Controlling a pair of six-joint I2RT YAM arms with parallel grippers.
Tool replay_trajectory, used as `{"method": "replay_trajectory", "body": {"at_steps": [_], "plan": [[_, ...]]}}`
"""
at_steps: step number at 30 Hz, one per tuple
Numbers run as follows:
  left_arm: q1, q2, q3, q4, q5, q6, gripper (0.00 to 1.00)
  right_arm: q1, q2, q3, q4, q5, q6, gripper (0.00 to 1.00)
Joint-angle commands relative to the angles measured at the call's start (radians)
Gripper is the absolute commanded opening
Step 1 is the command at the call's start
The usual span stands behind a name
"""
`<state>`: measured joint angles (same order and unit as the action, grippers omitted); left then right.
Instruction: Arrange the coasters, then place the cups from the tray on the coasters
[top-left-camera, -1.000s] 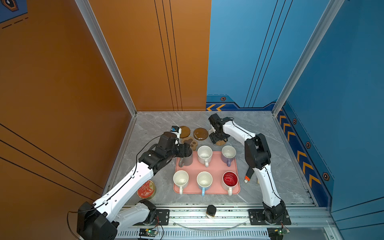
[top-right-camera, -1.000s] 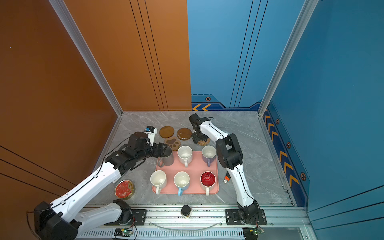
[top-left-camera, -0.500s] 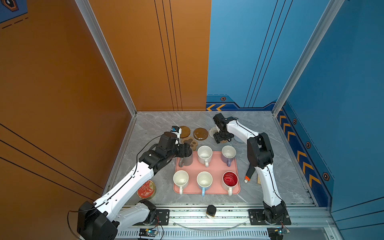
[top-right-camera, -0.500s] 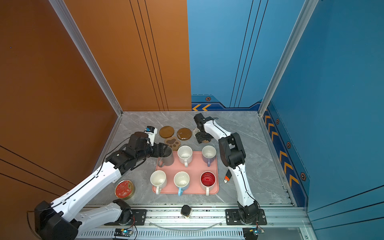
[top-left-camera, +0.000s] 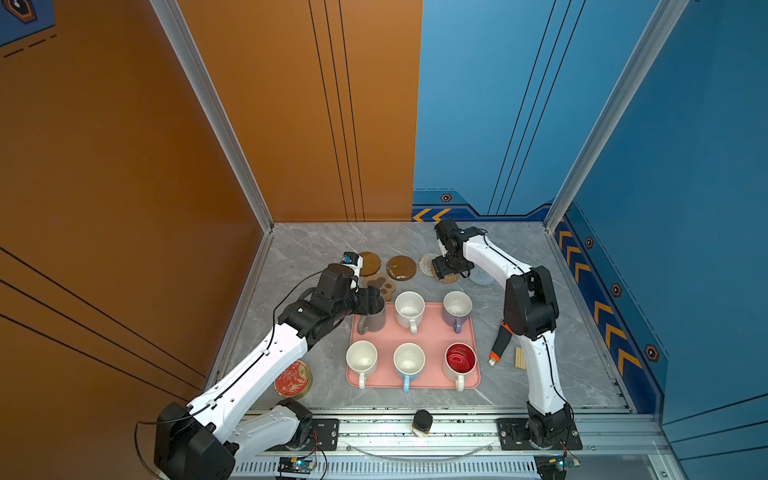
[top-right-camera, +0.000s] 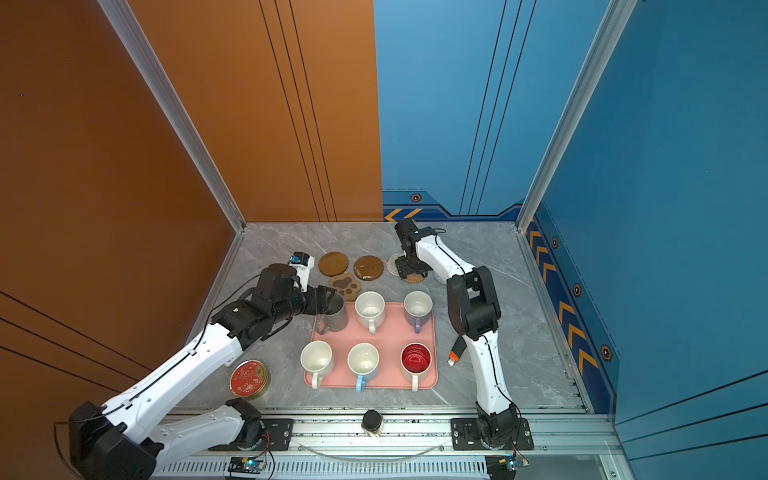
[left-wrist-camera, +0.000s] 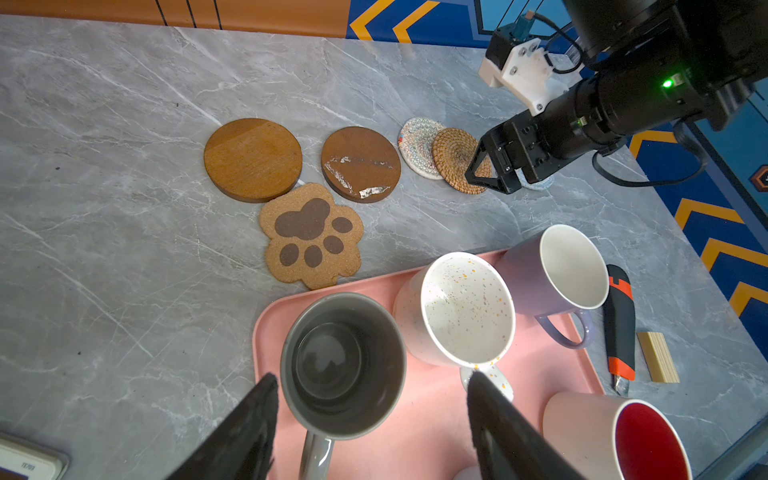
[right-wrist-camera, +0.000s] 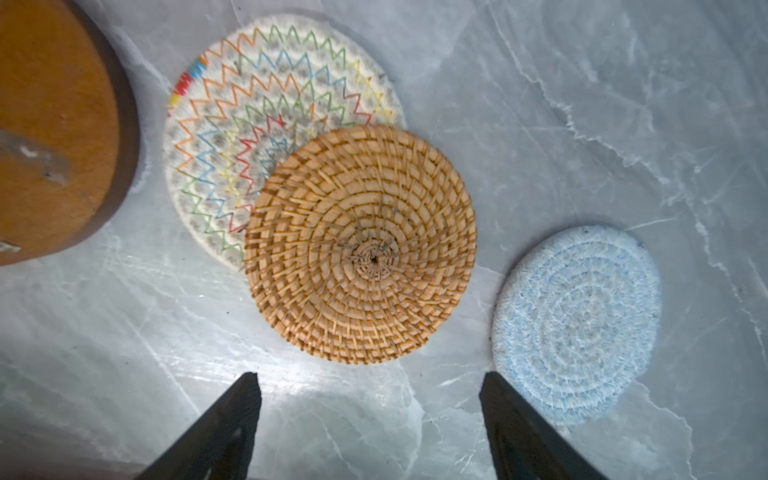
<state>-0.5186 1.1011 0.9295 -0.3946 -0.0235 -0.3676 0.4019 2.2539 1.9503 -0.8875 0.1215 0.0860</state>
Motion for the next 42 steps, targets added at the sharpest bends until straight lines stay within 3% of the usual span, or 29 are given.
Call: {"method": "replay_trajectory", "body": {"at_steps": [1, 20, 42], "plan": [[-0.009, -0.019, -0.020, -0.028, -0.024, -0.002, 0.73, 0.011, -0.006, 0.037, 0.003, -0.025, 0.037, 0.82], [-0.005, -0.019, -0.016, -0.035, -0.032, 0.004, 0.73, 0.040, 0.154, 0.204, -0.002, 0.037, 0.091, 0.82], [-0.002, -0.020, -0.008, -0.054, -0.035, 0.013, 0.74, 0.015, 0.194, 0.227, -0.002, 0.070, 0.120, 0.80]]}}
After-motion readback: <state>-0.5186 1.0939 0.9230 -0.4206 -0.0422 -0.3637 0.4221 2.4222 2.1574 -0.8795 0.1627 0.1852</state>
